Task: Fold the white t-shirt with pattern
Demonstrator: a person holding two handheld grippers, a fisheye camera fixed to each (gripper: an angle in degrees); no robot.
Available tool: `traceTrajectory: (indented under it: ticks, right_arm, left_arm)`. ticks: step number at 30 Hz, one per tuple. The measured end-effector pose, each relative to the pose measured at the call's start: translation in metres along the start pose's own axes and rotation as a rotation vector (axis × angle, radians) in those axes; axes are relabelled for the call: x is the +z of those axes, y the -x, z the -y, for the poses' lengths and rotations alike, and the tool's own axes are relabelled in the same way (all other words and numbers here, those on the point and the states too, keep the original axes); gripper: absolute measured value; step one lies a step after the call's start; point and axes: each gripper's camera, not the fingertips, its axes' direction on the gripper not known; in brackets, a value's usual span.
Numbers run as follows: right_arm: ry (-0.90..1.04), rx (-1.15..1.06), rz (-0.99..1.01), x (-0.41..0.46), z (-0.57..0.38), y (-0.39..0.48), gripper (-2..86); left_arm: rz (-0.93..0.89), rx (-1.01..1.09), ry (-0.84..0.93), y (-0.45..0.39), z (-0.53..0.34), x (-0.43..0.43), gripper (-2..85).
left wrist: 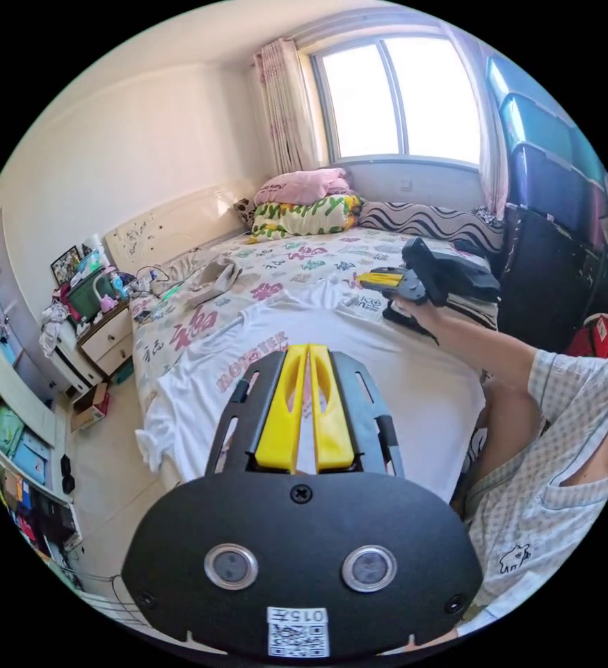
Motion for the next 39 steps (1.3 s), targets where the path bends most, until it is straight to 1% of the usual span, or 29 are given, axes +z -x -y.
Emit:
traceTrajectory:
  ticks: [2, 4, 6, 8, 9, 11, 12, 14, 16, 18, 19, 20, 22, 24, 26, 27, 29, 30, 32, 33, 34, 35, 37, 39]
  right_arm:
    - [0.044, 0.062, -0.066, 0.04, -0.001, -0.002, 4.6]
    - [0.116, 0.095, -0.056, 0.058, 0.008, -0.005, 6.1]
    - [0.099, 0.106, -0.043, 0.062, 0.013, -0.007, 6.6]
    - [0.149, 0.095, 0.005, 0.076, 0.02, -0.007, 7.6]
    - [0.161, 0.092, 0.02, 0.08, 0.022, -0.008, 8.0]
    - [0.218, 0.08, 0.105, 0.094, 0.03, -0.011, 8.8]
    - [0.237, 0.084, 0.128, 0.098, 0.032, -0.013, 8.6]
    - [0.303, 0.089, 0.204, 0.114, 0.041, -0.019, 7.6]
    - [0.318, 0.079, 0.223, 0.119, 0.046, -0.019, 6.2]
    - [0.328, 0.073, 0.224, 0.122, 0.051, -0.019, 4.5]
    - [0.325, 0.08, 0.224, 0.122, 0.053, -0.021, 3.2]
    - [0.318, 0.085, 0.227, 0.121, 0.055, -0.023, 2.3]
    - [0.3, 0.087, 0.227, 0.117, 0.057, -0.025, 1.5]
    - [0.266, 0.086, 0.22, 0.11, 0.058, -0.027, 1.0]
    - [0.187, 0.083, 0.211, 0.096, 0.06, -0.03, 0.7]
    - [0.161, 0.081, 0.208, 0.091, 0.06, -0.031, 0.6]
    - [0.024, 0.018, 0.242, 0.068, 0.061, -0.029, 0.5]
    - [-0.014, -0.01, 0.251, 0.061, 0.061, -0.027, 0.5]
    - [-0.11, -0.197, 0.291, 0.035, 0.06, -0.009, 0.5]
    - [-0.126, -0.254, 0.304, 0.029, 0.06, -0.003, 0.5]
    - [-0.141, -0.379, 0.342, 0.018, 0.057, 0.009, 0.6]
    - [-0.12, -0.505, 0.373, 0.012, 0.054, 0.022, 1.0]
    - [-0.063, -0.646, 0.355, 0.01, 0.047, 0.037, 1.7]
    - [-0.044, -0.615, 0.251, 0.011, 0.047, 0.034, 1.8]
  left_arm:
    - [-0.049, 0.005, -0.004, 0.006, 0.059, 0.058, -0.3]
    - [-0.064, 0.003, 0.001, 0.011, 0.105, 0.105, -0.2]
    - [-0.087, 0.016, 0.017, 0.013, 0.151, 0.158, 0.0]
    - [-0.135, -0.009, 0.044, 0.012, 0.208, 0.233, 0.6]
    - [-0.148, -0.019, 0.054, 0.011, 0.221, 0.253, 0.8]
    - [-0.197, -0.04, 0.126, 0.0, 0.267, 0.335, 2.7]
    - [-0.204, -0.04, 0.143, -0.003, 0.275, 0.355, 3.4]
    - [-0.209, 0.014, 0.217, -0.02, 0.3, 0.425, 6.8]
    - [-0.184, 0.045, 0.299, -0.029, 0.311, 0.471, 7.8]
    - [-0.144, 0.057, 0.372, -0.033, 0.317, 0.507, 7.1]
    - [-0.131, 0.069, 0.391, -0.035, 0.319, 0.519, 5.2]
    - [-0.137, 0.061, 0.35, -0.03, 0.322, 0.516, 3.5]
    - [-0.161, -0.002, 0.325, -0.015, 0.328, 0.507, 1.8]
    - [-0.172, -0.018, 0.232, 0.0, 0.331, 0.48, 1.1]
    - [-0.149, -0.057, 0.118, 0.03, 0.329, 0.434, 0.6]
    - [-0.145, -0.072, 0.09, 0.039, 0.327, 0.421, 0.5]
    - [-0.156, -0.154, -0.015, 0.086, 0.311, 0.368, 0.4]
    - [-0.163, -0.178, -0.038, 0.098, 0.305, 0.355, 0.4]
    - [-0.179, -0.281, -0.102, 0.145, 0.271, 0.309, 0.5]
    - [-0.187, -0.298, -0.108, 0.156, 0.261, 0.299, 0.5]
    - [-0.195, -0.332, -0.106, 0.175, 0.239, 0.283, 0.6]
    - [-0.195, -0.37, -0.083, 0.193, 0.216, 0.271, 0.8]
    - [-0.22, -0.428, -0.026, 0.216, 0.182, 0.261, 1.5]
    - [-0.286, -0.49, 0.036, 0.237, 0.153, 0.256, 3.8]
